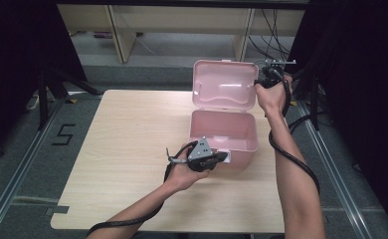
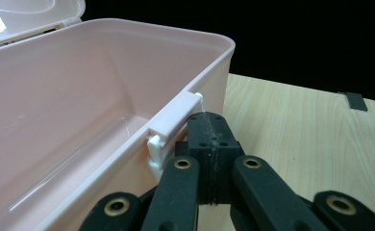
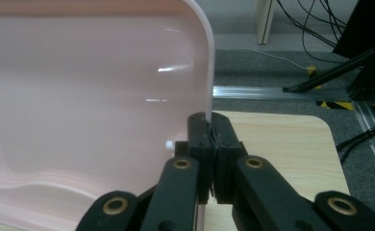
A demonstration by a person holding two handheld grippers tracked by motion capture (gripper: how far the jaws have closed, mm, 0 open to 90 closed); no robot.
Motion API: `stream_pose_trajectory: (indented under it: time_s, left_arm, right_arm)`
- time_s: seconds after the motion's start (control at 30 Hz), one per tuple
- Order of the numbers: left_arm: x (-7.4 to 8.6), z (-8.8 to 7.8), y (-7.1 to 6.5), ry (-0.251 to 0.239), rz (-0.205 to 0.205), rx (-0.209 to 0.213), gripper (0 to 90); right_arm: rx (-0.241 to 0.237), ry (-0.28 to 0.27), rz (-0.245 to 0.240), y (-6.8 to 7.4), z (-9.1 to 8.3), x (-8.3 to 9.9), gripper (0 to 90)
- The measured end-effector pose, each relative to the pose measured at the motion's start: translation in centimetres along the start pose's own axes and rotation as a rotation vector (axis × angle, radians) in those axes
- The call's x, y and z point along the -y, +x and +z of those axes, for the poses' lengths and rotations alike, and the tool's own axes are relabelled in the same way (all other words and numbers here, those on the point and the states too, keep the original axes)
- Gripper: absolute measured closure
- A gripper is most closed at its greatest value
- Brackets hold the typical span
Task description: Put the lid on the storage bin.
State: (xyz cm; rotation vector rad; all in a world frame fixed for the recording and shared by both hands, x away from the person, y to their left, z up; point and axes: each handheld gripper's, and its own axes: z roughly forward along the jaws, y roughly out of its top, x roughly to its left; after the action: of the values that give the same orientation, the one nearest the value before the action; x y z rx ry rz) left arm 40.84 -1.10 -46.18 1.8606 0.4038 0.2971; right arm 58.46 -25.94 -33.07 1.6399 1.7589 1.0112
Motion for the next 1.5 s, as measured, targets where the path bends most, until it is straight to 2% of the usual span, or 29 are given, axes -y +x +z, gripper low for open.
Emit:
stream_pose_trajectory:
  time_s: [0.03,0.1,0.17,0.2,0.23,0.37,0.5,0.6,0.67,0.8,0.87,0.93,0.97,1.0,1.07,1.1,1.13,1.17,1.2,1.23,1.27,1.3,1.33,1.47,1.5]
  left_arm:
    - [0.0,0.0,0.0,0.000,0.002,0.000,89.8]
    - [0.0,0.0,0.0,0.000,0.000,0.001,89.8]
    - [0.0,0.0,0.0,0.002,-0.002,0.000,89.8]
    - [0.0,0.0,0.0,0.002,-0.002,0.000,89.8]
    - [0.0,0.0,0.0,0.002,-0.002,0.000,89.8]
    - [0.0,0.0,0.0,0.001,-0.003,0.000,89.8]
    - [-0.1,0.0,0.0,0.002,-0.003,0.001,89.8]
    - [0.0,0.0,0.0,0.002,-0.003,0.001,89.8]
    - [0.0,0.0,0.0,0.003,-0.002,0.000,89.8]
    - [0.0,0.1,0.1,-0.008,-0.006,0.009,89.8]
    - [0.0,0.1,0.1,-0.007,-0.006,0.008,89.8]
    - [0.0,0.1,0.1,-0.007,-0.006,0.009,89.8]
    - [0.0,0.1,0.1,-0.008,-0.006,0.009,89.8]
    - [0.0,0.1,0.1,-0.007,-0.006,0.009,89.8]
    - [0.0,0.1,0.1,-0.008,-0.006,0.009,89.8]
    - [0.0,0.1,0.1,-0.007,-0.006,0.009,89.8]
    - [0.0,0.1,0.1,-0.008,-0.007,0.009,89.8]
    - [0.0,0.1,0.1,-0.006,-0.006,0.008,89.8]
    - [-0.1,0.0,0.1,0.002,-0.006,0.001,89.8]
    - [-0.1,0.0,0.1,0.002,-0.006,0.001,89.8]
    - [-0.1,0.0,0.1,0.001,-0.006,0.001,89.8]
    - [0.0,0.1,0.1,-0.008,-0.007,0.010,89.8]
    - [-0.1,0.0,0.1,0.002,-0.006,0.001,89.8]
    - [-0.1,0.0,0.1,0.001,-0.007,0.001,89.8]
    - [-0.1,0.0,0.1,0.000,-0.007,0.001,89.8]
  right_arm:
    - [-0.001,0.000,0.002,0.0,-0.1,0.0,89.9]
    - [-0.010,-0.015,-0.032,-0.1,-0.1,0.1,89.9]
    - [0.000,-0.024,-0.040,-0.1,-0.2,0.2,89.9]
    - [-0.005,-0.013,-0.005,0.1,-0.4,0.2,89.9]
    - [-0.009,-0.019,-0.005,0.1,-0.4,0.2,89.9]
    - [-0.006,-0.018,-0.034,-0.1,-0.7,0.3,89.9]
    - [-0.004,-0.021,-0.009,0.1,-1.0,0.4,89.9]
    - [-0.007,-0.037,-0.039,-0.1,-1.0,0.5,89.9]
    - [-0.005,-0.032,-0.014,0.1,-1.2,0.6,89.9]
    - [-0.010,-0.041,-0.043,0.0,-1.5,0.7,89.9]
    - [-0.005,-0.041,-0.023,0.2,-1.7,0.8,89.9]
    - [-0.009,-0.045,-0.028,0.2,-1.8,0.9,89.9]
    - [-0.012,-0.048,-0.053,0.0,-1.8,0.8,89.9]
    - [-0.007,-0.046,-0.036,0.2,-2.0,0.9,89.9]
    - [-0.013,-0.053,-0.052,0.1,-2.0,0.9,89.9]
    - [-0.011,-0.053,-0.024,0.3,-2.2,1.0,89.9]
    - [-0.014,-0.053,-0.055,0.1,-2.2,1.0,89.9]
    - [-0.012,-0.059,-0.057,0.1,-2.2,1.1,89.9]
    - [-0.011,-0.059,-0.037,0.3,-2.3,1.2,89.9]
    - [-0.012,-0.062,-0.057,0.1,-2.3,1.2,89.9]
    - [-0.010,-0.059,-0.036,0.3,-2.5,1.2,89.9]
    - [-0.007,-0.062,-0.041,0.3,-2.5,1.3,89.9]
    - [-0.012,-0.067,-0.064,0.1,-2.5,1.3,89.9]
    - [-0.007,-0.070,-0.045,0.4,-2.8,1.5,89.9]
    - [-0.005,-0.077,-0.057,0.4,-2.8,1.5,89.9]
